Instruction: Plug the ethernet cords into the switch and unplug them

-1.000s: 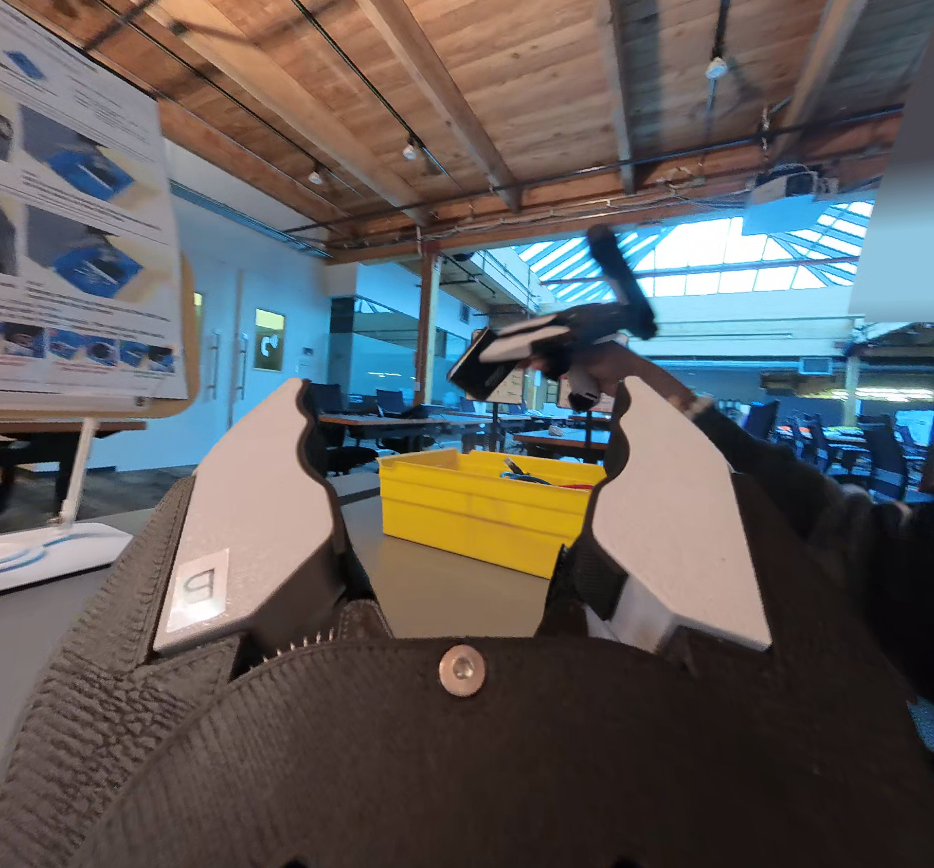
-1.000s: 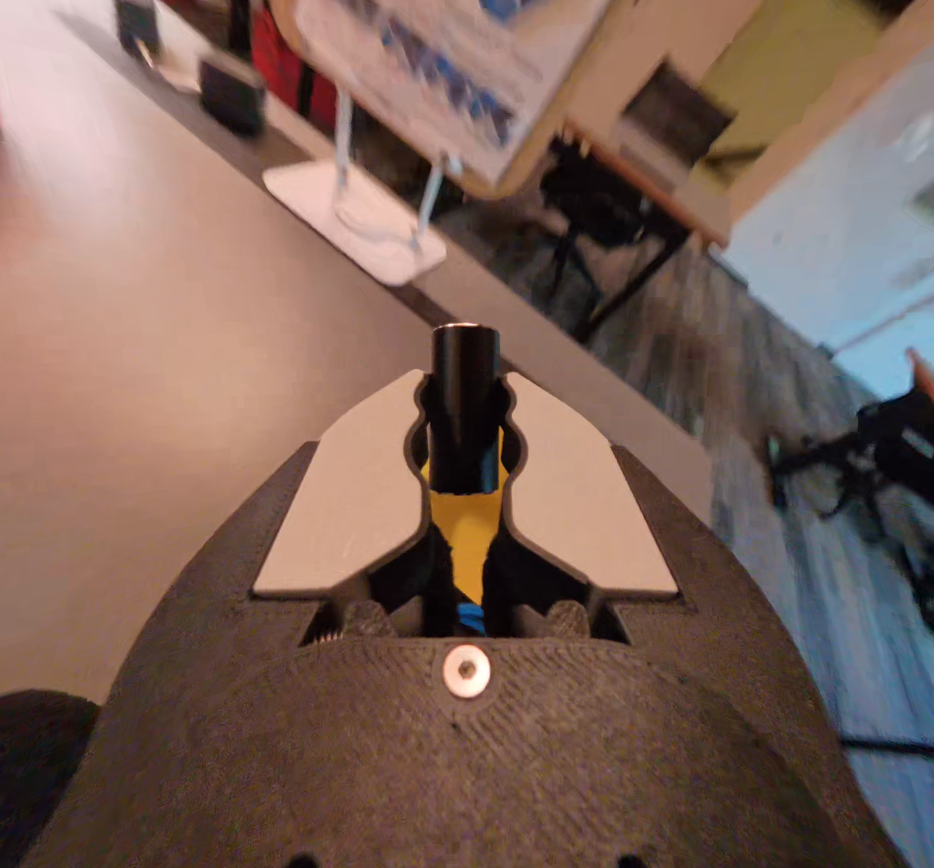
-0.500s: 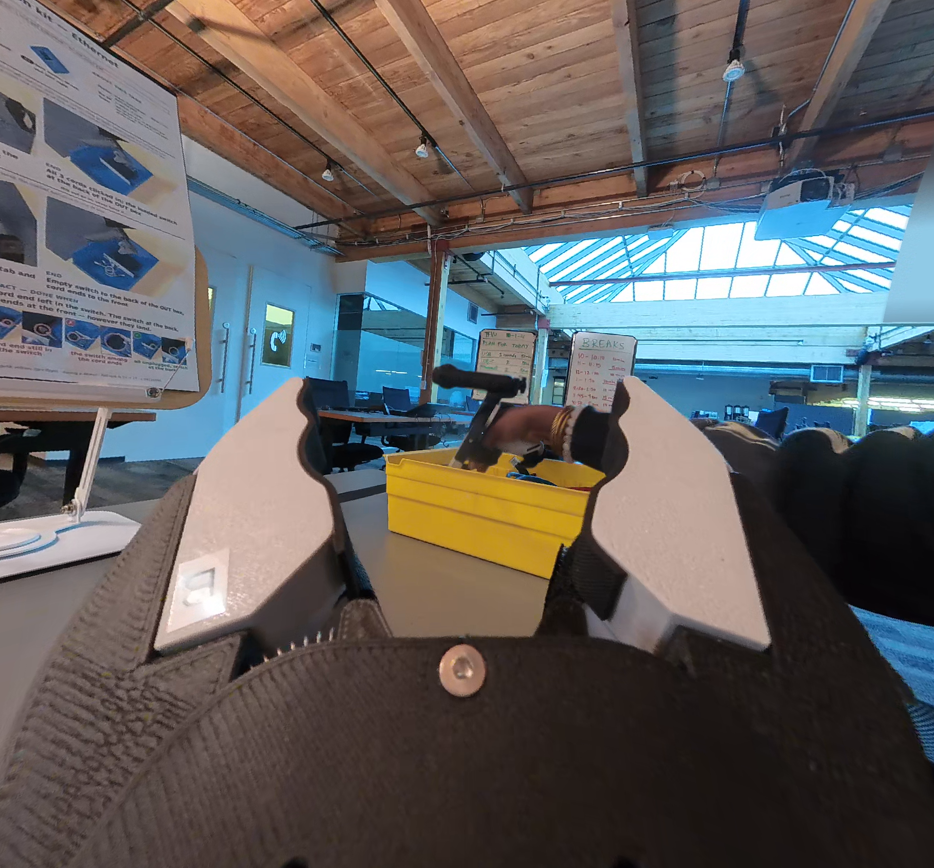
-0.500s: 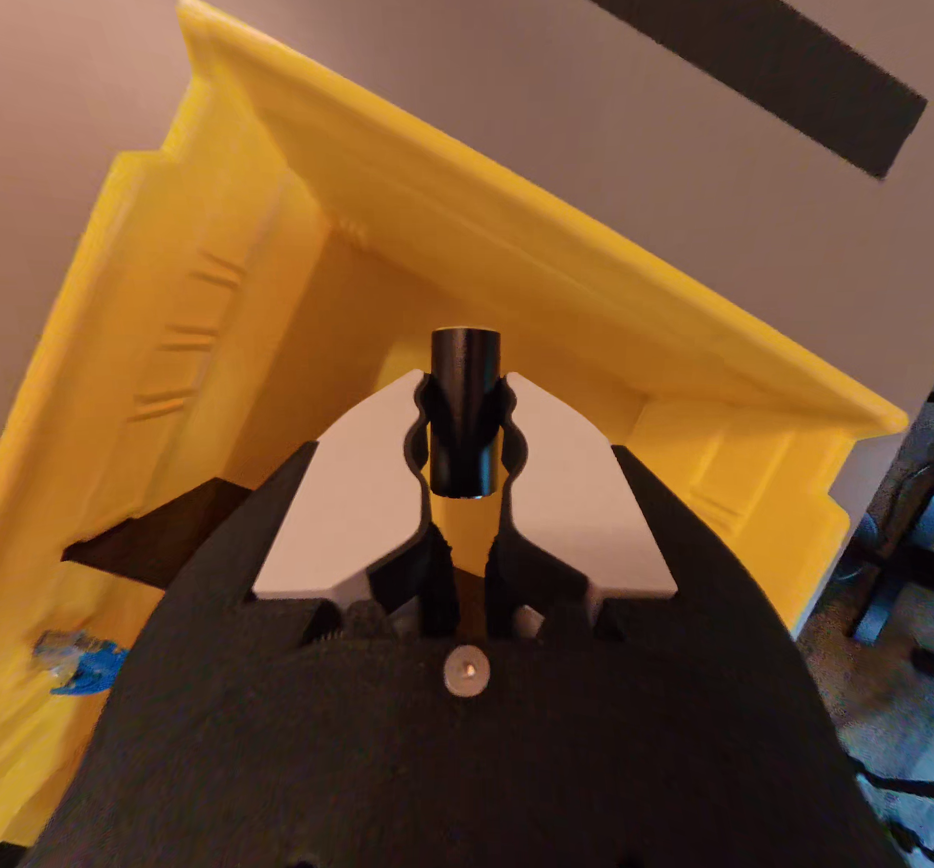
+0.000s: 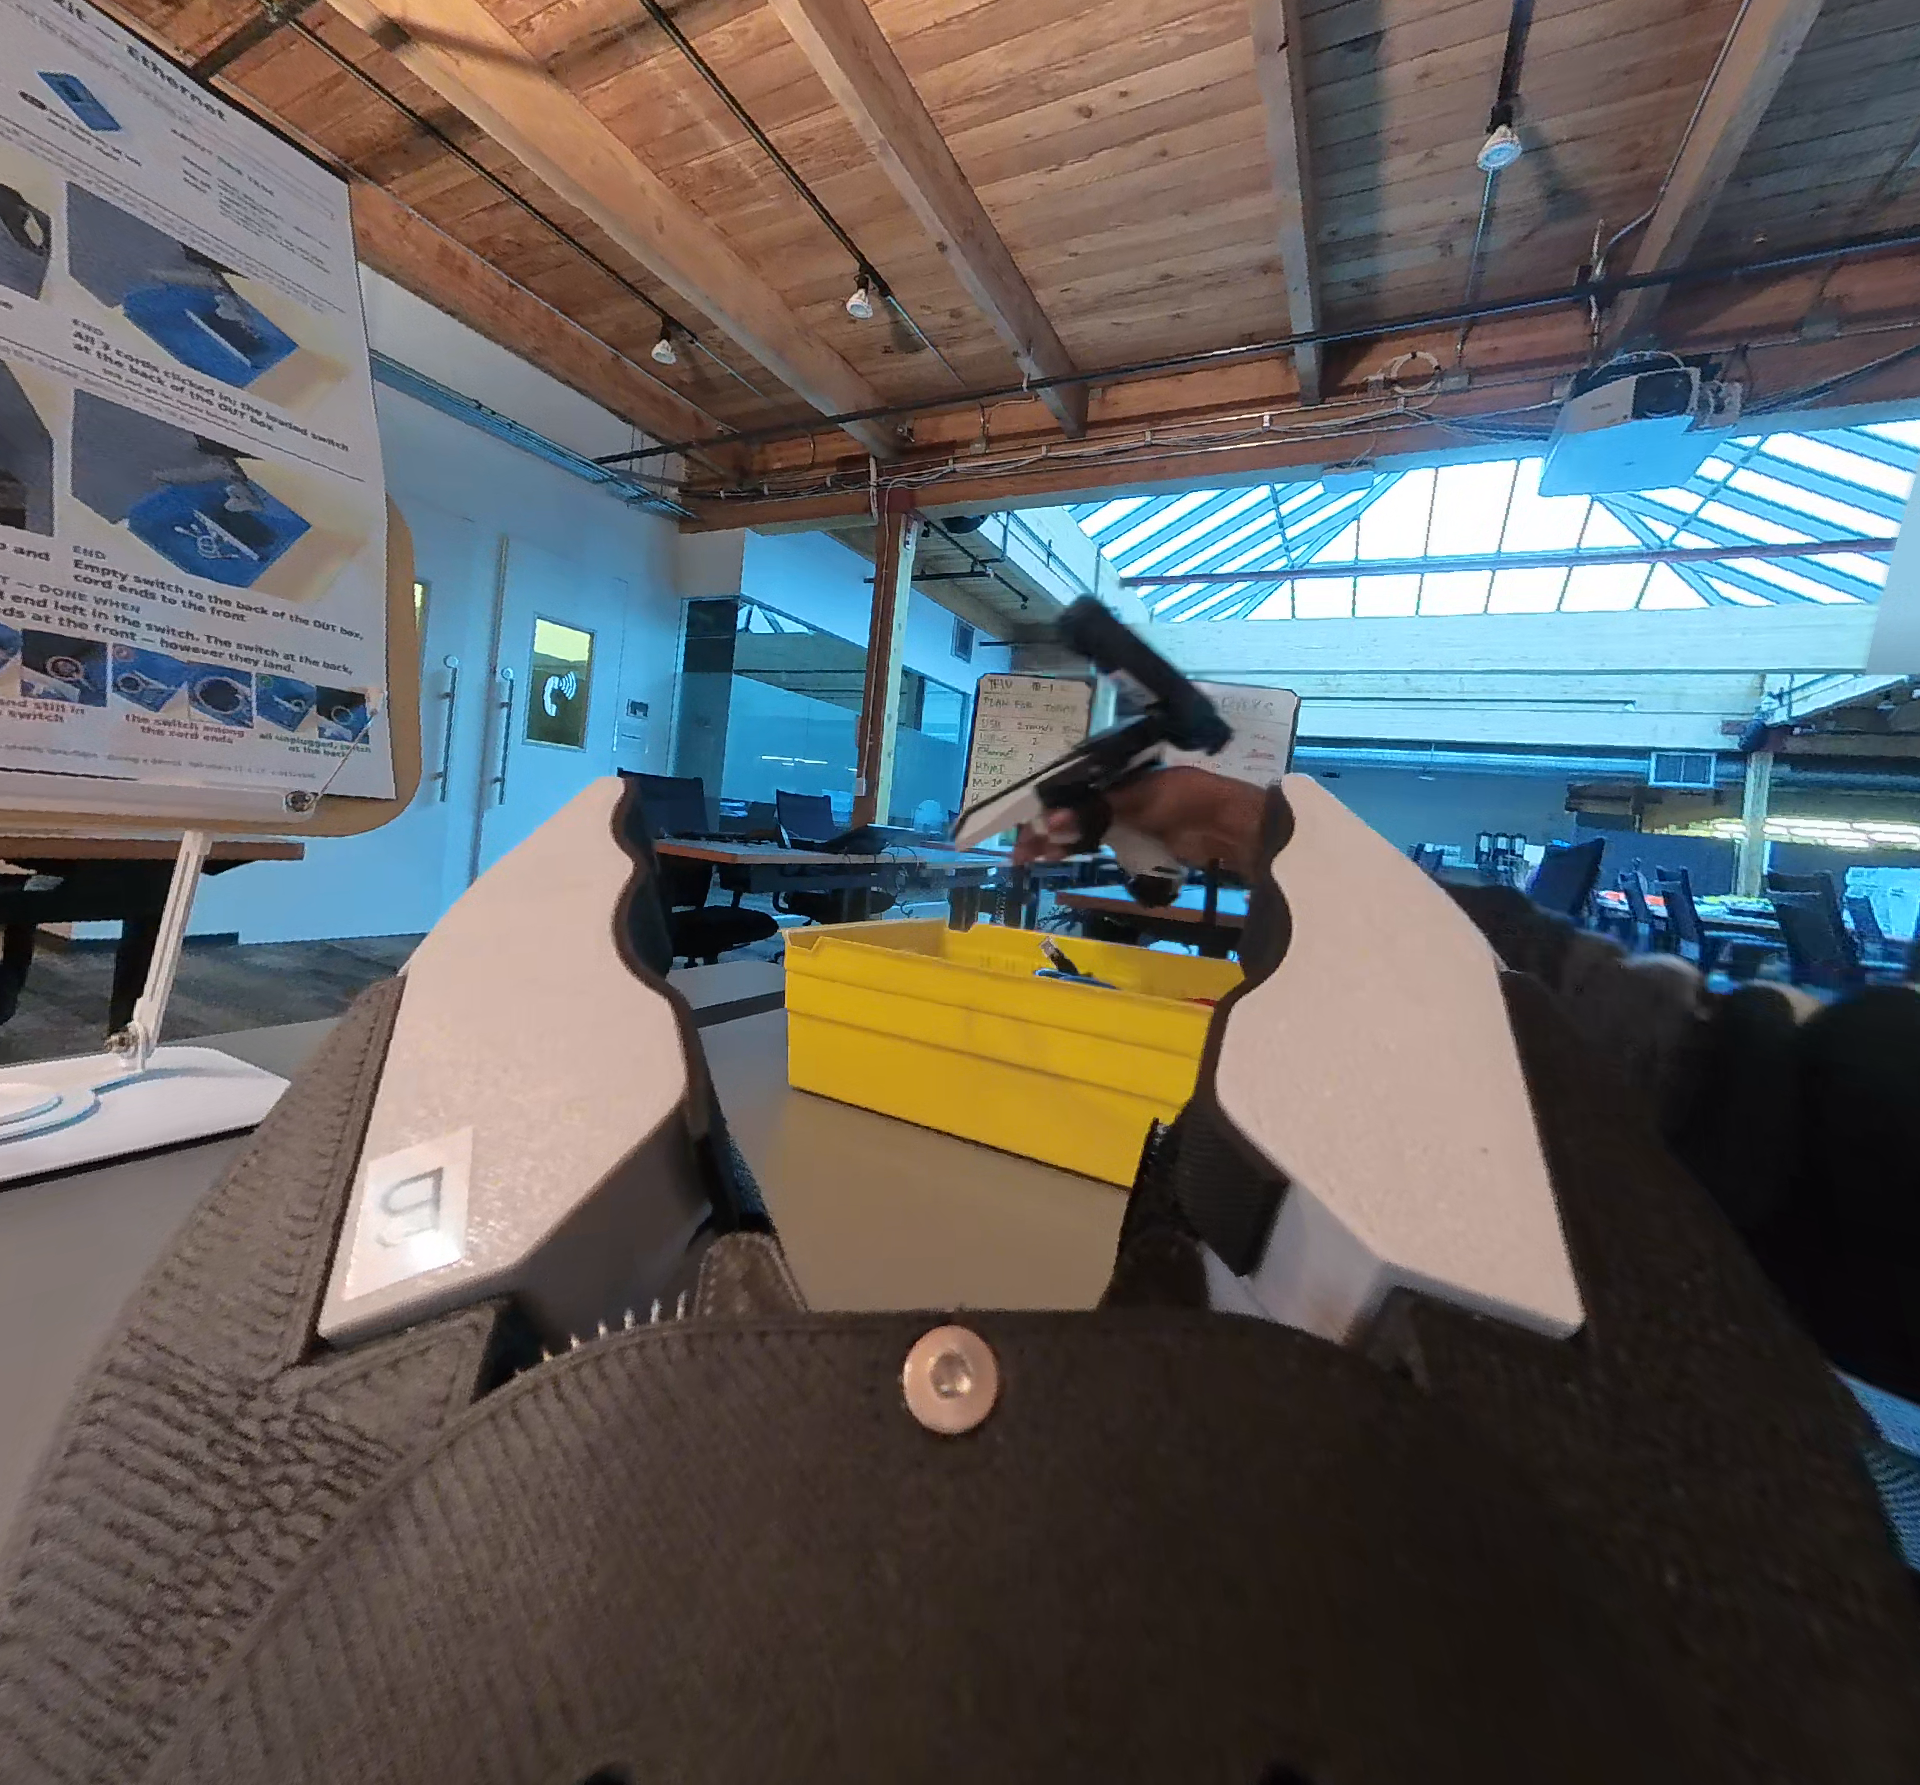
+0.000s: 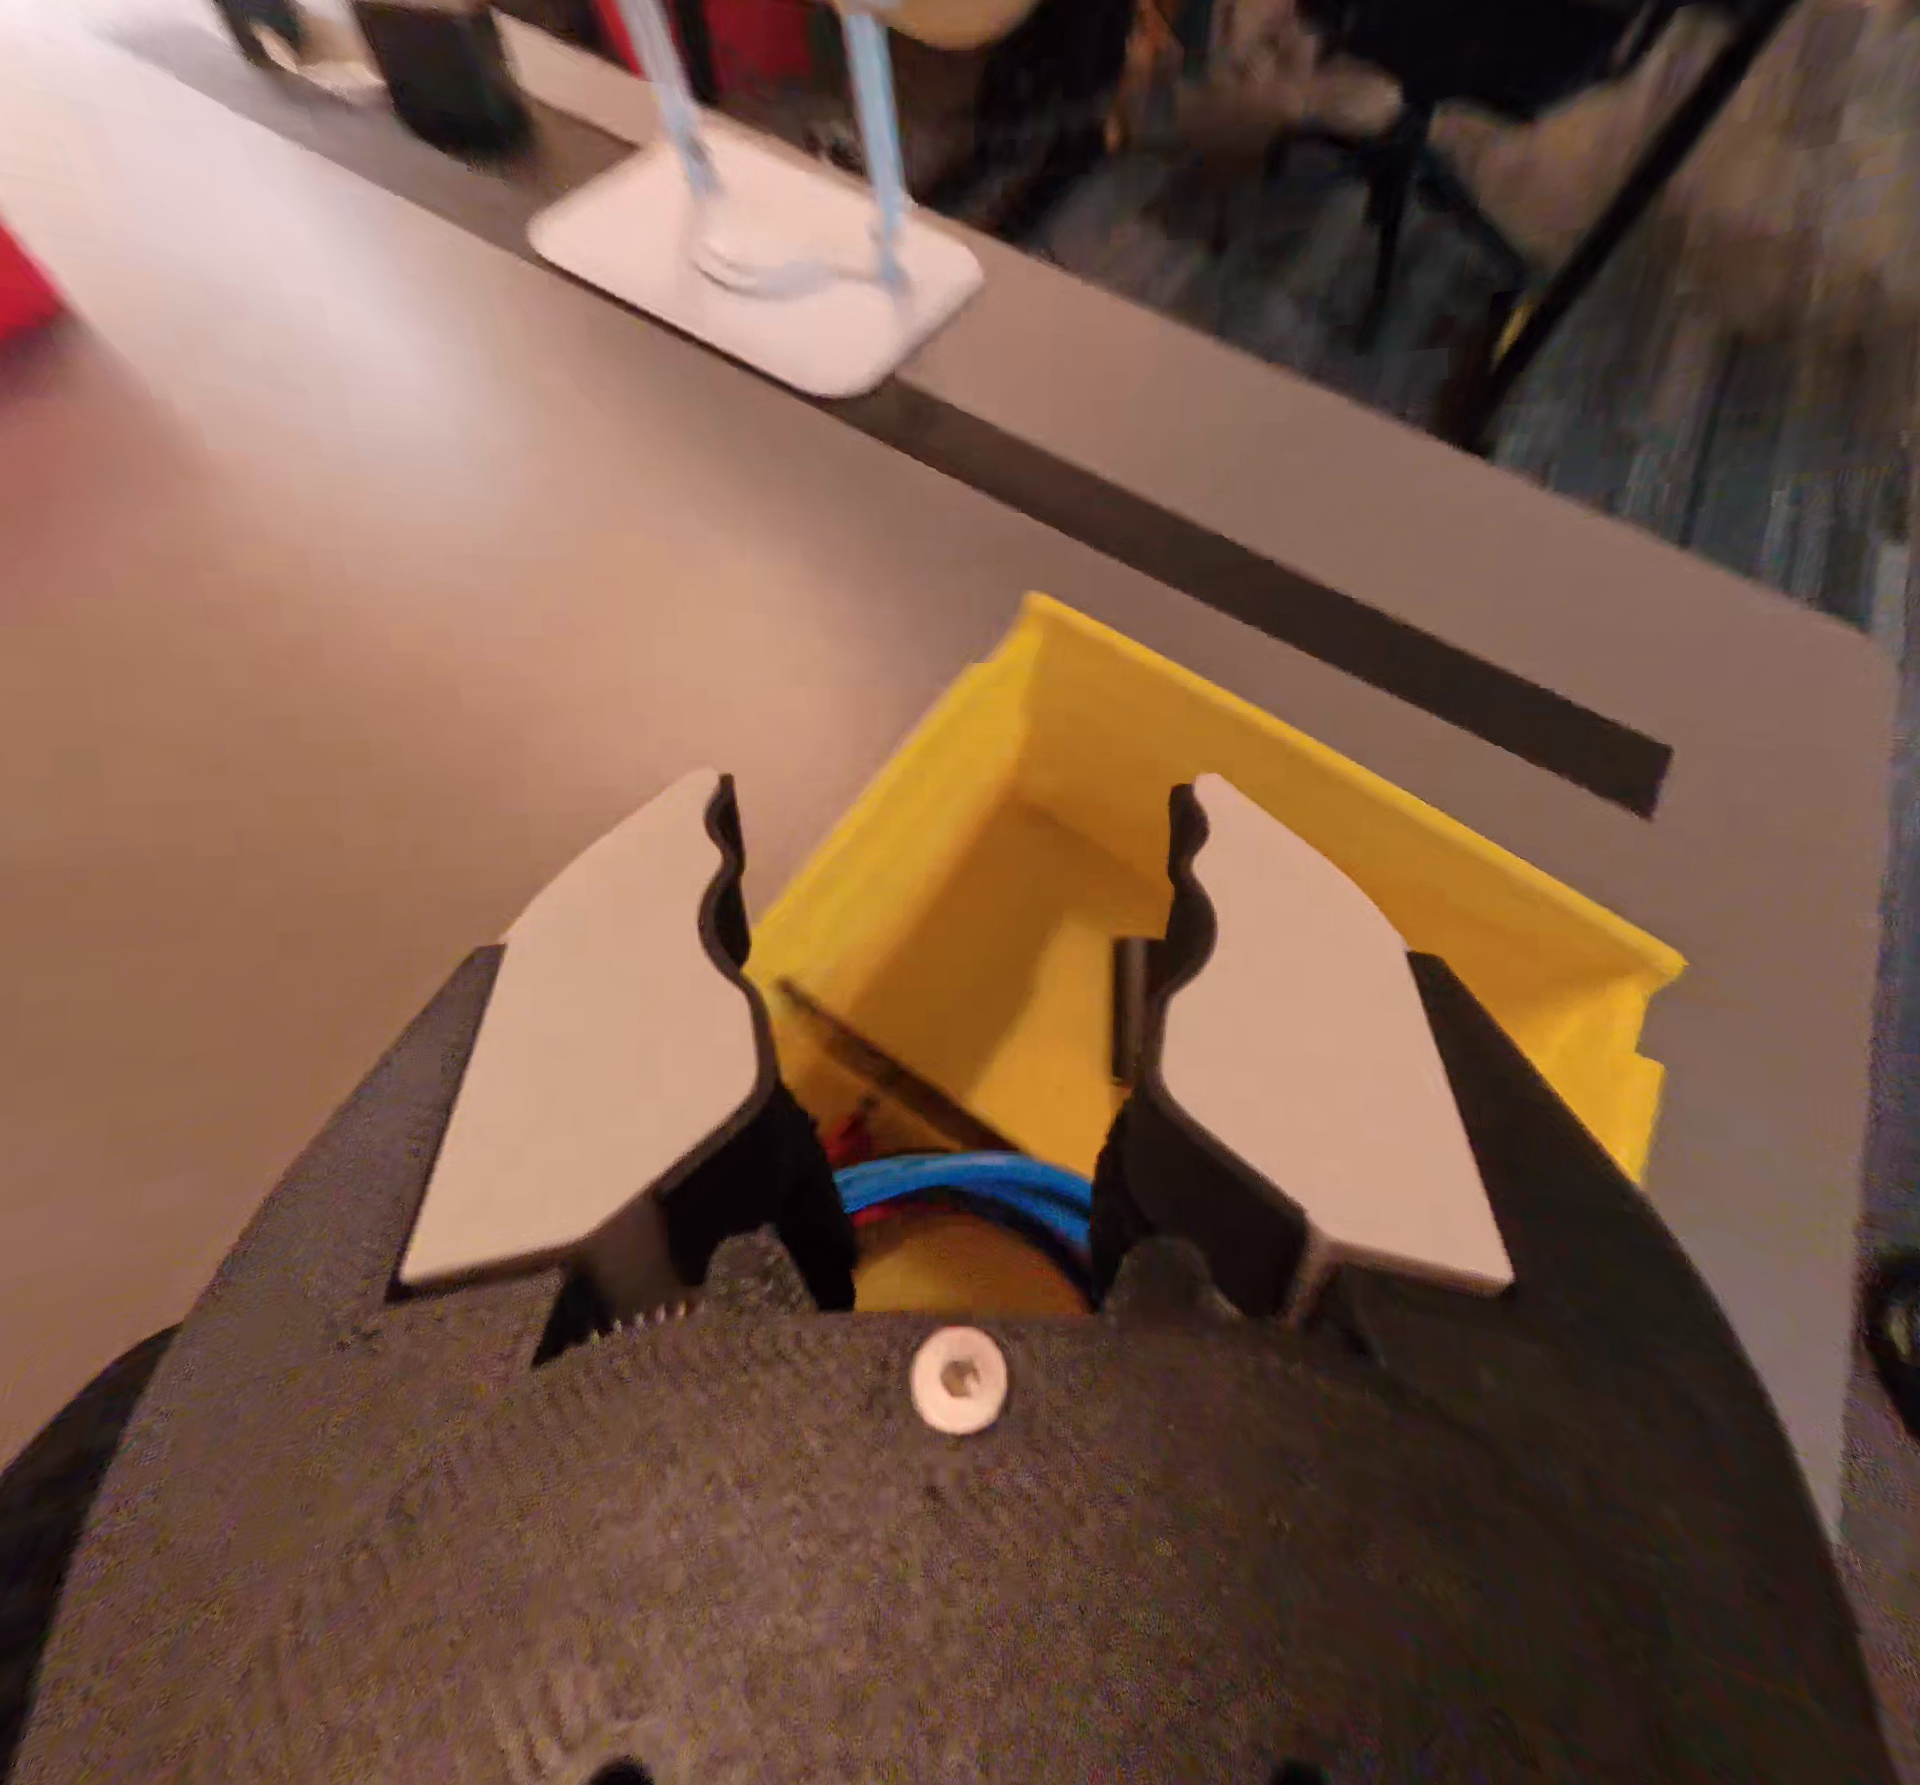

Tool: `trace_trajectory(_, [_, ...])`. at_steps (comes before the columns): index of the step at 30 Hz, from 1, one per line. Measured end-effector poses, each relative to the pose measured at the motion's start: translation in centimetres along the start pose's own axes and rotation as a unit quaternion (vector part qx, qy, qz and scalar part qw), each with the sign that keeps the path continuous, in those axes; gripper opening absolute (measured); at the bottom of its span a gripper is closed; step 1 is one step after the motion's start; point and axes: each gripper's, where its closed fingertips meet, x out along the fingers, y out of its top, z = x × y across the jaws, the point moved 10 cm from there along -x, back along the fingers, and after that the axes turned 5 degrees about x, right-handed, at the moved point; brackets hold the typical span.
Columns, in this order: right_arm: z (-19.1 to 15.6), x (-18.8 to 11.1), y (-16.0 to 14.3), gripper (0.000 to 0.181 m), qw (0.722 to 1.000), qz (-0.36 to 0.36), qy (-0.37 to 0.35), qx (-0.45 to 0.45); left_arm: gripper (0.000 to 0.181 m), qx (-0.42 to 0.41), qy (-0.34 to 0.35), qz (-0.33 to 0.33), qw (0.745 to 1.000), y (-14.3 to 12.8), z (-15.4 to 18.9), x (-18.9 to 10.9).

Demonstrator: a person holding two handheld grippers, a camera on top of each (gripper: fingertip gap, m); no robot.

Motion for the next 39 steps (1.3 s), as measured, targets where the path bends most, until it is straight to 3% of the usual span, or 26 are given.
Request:
trace_trajectory(3, [-4.0, -3.3, -2.1, 0.074, 0.998, 0.037, 0.046, -0.016, 0.108, 0.001, 0.0, -0.002, 1.0, 0.0, 0.0, 0.0])
trace_trajectory(6, [-7.5, -5.0, -5.8, 0.078, 0.996, 0.004, 0.073, -0.045, 0.108, 0.003, -0.003, -0.003, 1.0, 0.0, 0.1, 0.1])
trace_trajectory(10, [-10.4, -5.1, -10.1, 0.078, 0.995, -0.053, 0.037, -0.081, 0.108, 0.022, -0.01, -0.008, 1.0, 0.1, 0.3, 0.1])
trace_trajectory(13, [-11.6, -4.3, -11.9, 0.063, 0.99, -0.087, 0.006, -0.113, 0.107, 0.041, -0.018, -0.013, 0.999, 0.1, 0.6, 0.2])
trace_trajectory(15, [-11.9, -3.4, -12.3, 0.03, 0.983, -0.094, -0.042, -0.151, 0.107, 0.054, -0.024, -0.019, 0.998, 0.1, 0.8, 0.3])
trace_trajectory(16, [-12.1, -3.0, -12.2, 0.025, 0.98, -0.092, -0.056, -0.166, 0.107, 0.062, -0.027, -0.021, 0.998, 0.1, 1.0, 0.3])
trace_trajectory(20, [-13.2, -1.2, -11.0, 0.026, 0.986, -0.08, -0.042, -0.14, 0.107, 0.105, -0.042, -0.031, 0.993, 0.2, 1.6, 0.4])
trace_trajectory(28, [-17.7, 3.2, -8.1, 0.03, 0.981, -0.085, -0.015, -0.175, 0.107, 0.154, -0.064, -0.024, 0.986, 1.0, 2.3, 0.6])
trace_trajectory(33, [-21.4, 6.2, -6.1, 0.032, 0.975, -0.085, 0.034, -0.204, 0.099, 0.156, 0.068, 0.07, 0.983, 6.6, 0.3, 0.4])
trace_trajectory(39, [-26.8, 9.8, -3.5, 0.035, 0.964, -0.087, 0.106, -0.228, 0.096, 0.235, 0.153, 0.187, 0.941, 17.8, -1.6, -2.6])
